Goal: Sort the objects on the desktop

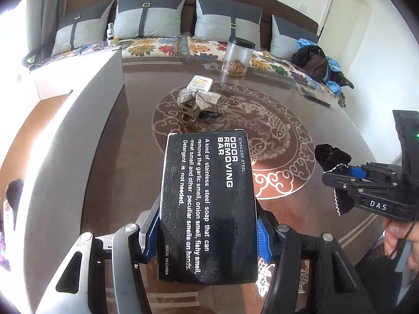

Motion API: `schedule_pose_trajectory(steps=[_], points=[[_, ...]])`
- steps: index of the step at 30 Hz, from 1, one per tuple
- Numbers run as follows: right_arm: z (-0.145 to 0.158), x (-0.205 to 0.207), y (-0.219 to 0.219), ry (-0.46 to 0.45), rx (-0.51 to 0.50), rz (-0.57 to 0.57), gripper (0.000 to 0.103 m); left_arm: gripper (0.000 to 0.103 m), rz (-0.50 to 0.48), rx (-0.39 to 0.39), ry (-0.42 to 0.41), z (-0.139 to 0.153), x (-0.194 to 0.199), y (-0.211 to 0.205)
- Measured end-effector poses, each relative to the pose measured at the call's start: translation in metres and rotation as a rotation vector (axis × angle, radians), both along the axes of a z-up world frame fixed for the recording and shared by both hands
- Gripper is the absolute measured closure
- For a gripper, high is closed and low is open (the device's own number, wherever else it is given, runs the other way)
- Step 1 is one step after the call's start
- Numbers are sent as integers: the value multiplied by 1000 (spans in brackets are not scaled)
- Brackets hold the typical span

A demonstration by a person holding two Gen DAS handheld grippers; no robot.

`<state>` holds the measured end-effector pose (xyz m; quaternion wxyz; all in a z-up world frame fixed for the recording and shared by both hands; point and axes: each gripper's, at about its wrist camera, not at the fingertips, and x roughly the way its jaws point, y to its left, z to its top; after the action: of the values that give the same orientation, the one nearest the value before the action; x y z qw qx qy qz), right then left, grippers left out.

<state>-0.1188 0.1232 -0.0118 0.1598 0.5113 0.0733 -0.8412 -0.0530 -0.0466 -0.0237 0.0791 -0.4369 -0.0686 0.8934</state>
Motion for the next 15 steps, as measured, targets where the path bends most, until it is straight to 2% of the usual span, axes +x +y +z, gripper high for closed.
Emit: schedule_pose_trajectory(steps=[3, 5, 8, 11, 15], points=[[33, 0, -33, 58, -40, 52, 69, 46, 51, 40, 77, 39, 22, -38], [57, 1, -65, 96, -84, 101, 69, 46, 93, 38, 115, 61, 33, -69], [89, 6, -124, 134, -171, 192, 69, 46, 184, 14, 124, 79, 43, -126], [111, 14, -194, 139, -262, 305, 69, 46, 301, -16, 88, 77, 50, -185], [116, 25, -287, 123, -320, 442, 68, 46, 420, -44, -3, 47, 55, -244]])
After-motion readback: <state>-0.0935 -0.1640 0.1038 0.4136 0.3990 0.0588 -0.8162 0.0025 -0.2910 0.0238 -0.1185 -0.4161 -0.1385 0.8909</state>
